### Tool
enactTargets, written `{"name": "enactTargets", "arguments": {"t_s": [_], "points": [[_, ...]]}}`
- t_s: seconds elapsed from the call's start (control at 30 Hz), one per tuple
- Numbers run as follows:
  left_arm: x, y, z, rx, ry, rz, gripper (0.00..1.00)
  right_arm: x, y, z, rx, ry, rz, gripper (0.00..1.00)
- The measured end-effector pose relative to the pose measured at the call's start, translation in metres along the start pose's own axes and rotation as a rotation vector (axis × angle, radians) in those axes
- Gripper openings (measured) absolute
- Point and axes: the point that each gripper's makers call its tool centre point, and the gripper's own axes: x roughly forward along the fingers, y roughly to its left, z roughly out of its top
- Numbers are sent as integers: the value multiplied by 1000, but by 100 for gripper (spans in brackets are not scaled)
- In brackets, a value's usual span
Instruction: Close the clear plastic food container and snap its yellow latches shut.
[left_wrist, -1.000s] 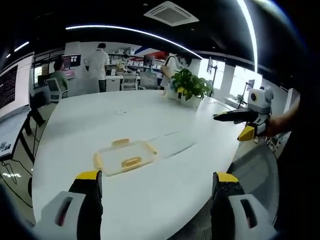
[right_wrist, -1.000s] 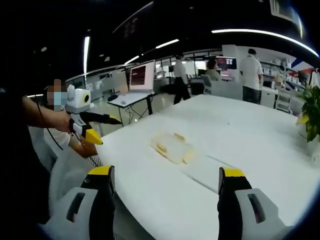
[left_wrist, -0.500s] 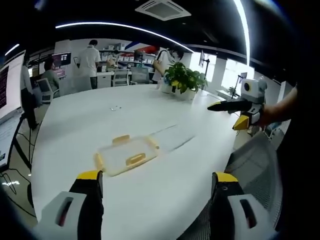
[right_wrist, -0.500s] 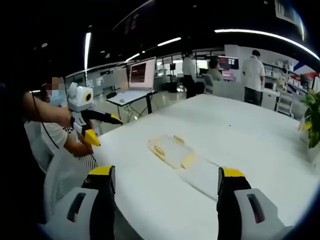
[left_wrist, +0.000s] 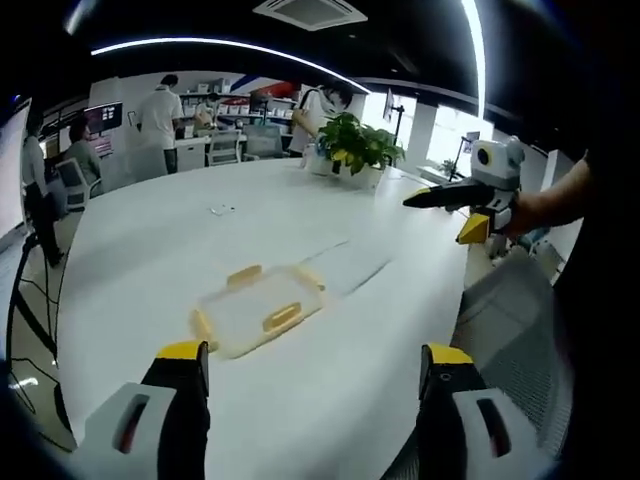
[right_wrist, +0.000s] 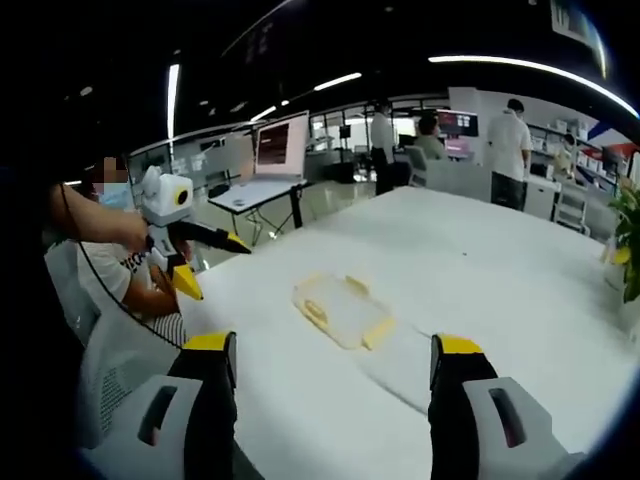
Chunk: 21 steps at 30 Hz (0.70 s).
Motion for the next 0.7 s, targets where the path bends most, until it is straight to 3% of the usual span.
{"name": "enactTargets", "arguments": {"t_s": [0.4,0.7], "points": [[7,24,1,35,34,-34,84,22,-7,3,-20,22,9,79],[17,31,-11,98,120,-89,87,37,-13,1,-56,61,38,80]]}}
